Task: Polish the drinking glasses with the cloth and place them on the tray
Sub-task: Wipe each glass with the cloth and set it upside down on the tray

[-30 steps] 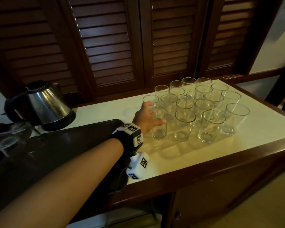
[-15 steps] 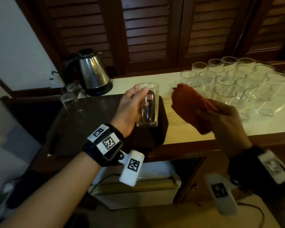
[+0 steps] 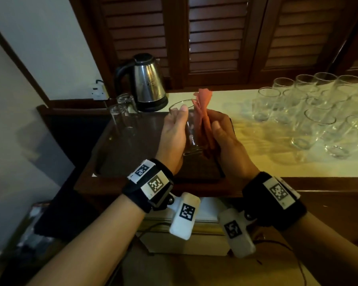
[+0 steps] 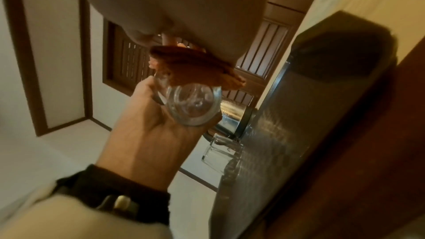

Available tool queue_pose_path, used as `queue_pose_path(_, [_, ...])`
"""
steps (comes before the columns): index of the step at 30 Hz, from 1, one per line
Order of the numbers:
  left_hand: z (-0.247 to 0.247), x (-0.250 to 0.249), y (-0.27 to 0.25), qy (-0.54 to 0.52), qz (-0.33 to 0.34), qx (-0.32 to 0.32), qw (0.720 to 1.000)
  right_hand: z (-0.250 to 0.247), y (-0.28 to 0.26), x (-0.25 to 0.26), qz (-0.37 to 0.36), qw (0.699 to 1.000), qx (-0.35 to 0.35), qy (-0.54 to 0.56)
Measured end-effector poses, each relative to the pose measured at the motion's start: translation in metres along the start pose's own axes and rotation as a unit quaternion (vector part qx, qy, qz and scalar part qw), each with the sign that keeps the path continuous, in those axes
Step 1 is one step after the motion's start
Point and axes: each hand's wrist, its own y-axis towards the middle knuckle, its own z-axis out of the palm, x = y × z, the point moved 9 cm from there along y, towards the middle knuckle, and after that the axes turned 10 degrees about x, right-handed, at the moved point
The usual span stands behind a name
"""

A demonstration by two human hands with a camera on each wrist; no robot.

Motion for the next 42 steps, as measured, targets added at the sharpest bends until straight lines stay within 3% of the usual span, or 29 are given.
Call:
queue_pose_path(5, [0.006, -0.004, -0.001, 0.082, 0.021, -0.006, 0.996, -0.004, 0.014, 0.006, -0.002, 0.999, -0.035, -0.002])
queue_pose_path(9, [0.01, -0.005, 0.004, 0.109, 0.019, 0.013, 0.994, -0.009, 0.017, -0.001, 0.029, 0.999, -0.025, 0.032])
queue_pose_path(16, [0.027, -0.009, 0.004, 0.021, -0.005, 0.136, 0.991, -0.012, 0.016, -0.009, 0.061, 0.981, -0.014, 0.184])
queue_pose_path(21, [0.024, -0.014, 0.013, 0.031, -0.02, 0.056, 0.998, -0.019, 0.024, -0.003, 0.039, 0.987, -0.015, 0.153])
queue_pose_path(24, [0.028, -0.015, 0.015, 0.1, -0.017, 0.042, 0.994, -0.015, 0.027, -0.007, 0.023, 0.994, -0.008, 0.105])
queue_pose_path(27, [0.022, -0.012, 0.017, 0.086, -0.024, 0.021, 0.996, -0.014, 0.029, -0.009, 0.028, 0.992, -0.02, 0.125])
queue_pose_path(29, [0.023, -0.006, 0.017, 0.046, -0.04, 0.05, 0.997, -0.016, 0.027, -0.014, 0.05, 0.981, -0.033, 0.186])
queue_pose_path(31, [0.03, -0.004, 0.014, 0.016, -0.047, 0.118, 0.992, -0.022, 0.025, -0.018, 0.061, 0.969, -0.043, 0.237])
queue_pose_path(33, [0.031, -0.008, 0.012, 0.031, -0.047, 0.152, 0.987, -0.028, 0.026, -0.014, 0.047, 0.966, -0.048, 0.249])
queue_pose_path(39, [0.027, -0.005, 0.024, 0.05, -0.065, 0.073, 0.994, -0.028, 0.033, -0.003, 0.007, 0.995, -0.039, 0.089])
queue_pose_path(42, [0.028, -0.003, 0.029, 0.066, -0.06, 0.052, 0.995, -0.025, 0.036, -0.004, 0.009, 0.995, -0.029, 0.098])
